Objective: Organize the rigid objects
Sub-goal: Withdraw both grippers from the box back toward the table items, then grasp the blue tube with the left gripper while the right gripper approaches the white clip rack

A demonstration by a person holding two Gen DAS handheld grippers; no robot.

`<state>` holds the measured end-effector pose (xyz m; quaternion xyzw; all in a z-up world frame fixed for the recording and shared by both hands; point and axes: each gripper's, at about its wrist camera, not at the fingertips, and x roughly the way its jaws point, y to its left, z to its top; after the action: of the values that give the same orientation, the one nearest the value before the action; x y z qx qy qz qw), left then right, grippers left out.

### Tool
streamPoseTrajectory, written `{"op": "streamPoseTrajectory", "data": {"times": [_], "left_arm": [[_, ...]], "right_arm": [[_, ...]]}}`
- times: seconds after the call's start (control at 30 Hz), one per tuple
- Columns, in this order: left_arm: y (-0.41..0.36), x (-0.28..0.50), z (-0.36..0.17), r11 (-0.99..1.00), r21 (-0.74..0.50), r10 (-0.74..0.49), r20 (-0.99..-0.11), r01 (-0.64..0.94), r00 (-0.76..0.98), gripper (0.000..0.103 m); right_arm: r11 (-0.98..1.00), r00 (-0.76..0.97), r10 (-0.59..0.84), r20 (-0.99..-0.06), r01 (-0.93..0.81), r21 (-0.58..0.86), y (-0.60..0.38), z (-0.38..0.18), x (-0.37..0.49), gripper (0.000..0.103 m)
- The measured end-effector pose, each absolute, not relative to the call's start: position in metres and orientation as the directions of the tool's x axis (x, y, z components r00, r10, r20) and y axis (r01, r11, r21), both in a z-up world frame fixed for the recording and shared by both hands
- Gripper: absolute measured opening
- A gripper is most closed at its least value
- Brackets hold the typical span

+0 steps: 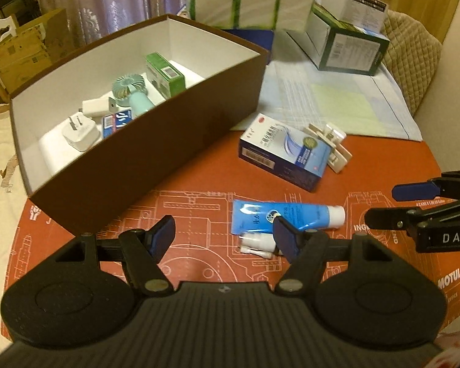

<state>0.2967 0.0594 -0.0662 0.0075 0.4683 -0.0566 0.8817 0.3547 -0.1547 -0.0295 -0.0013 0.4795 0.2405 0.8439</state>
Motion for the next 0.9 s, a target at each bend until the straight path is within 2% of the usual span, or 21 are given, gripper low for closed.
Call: {"op": "streamPoseTrajectory", "data": {"times": [0.37, 0.9], "left_arm": [[0.037, 0.302, -0.078, 0.986, -0.039, -0.122, -0.835, 0.164, 0.537, 0.067], [-0.003, 0.336, -0.102, 0.967, -0.041, -0.171, -0.838, 0.253, 0.519, 0.067]], "right_arm": [[0.917, 0.435, 0.349, -0.83, -0.342, 0.206, -0.179, -0.041, 0.354, 0.062], [0.926, 0.476, 0.324, -0.818, -0.338, 0.17, -0.189, -0.055, 0.376, 0.062]]}}
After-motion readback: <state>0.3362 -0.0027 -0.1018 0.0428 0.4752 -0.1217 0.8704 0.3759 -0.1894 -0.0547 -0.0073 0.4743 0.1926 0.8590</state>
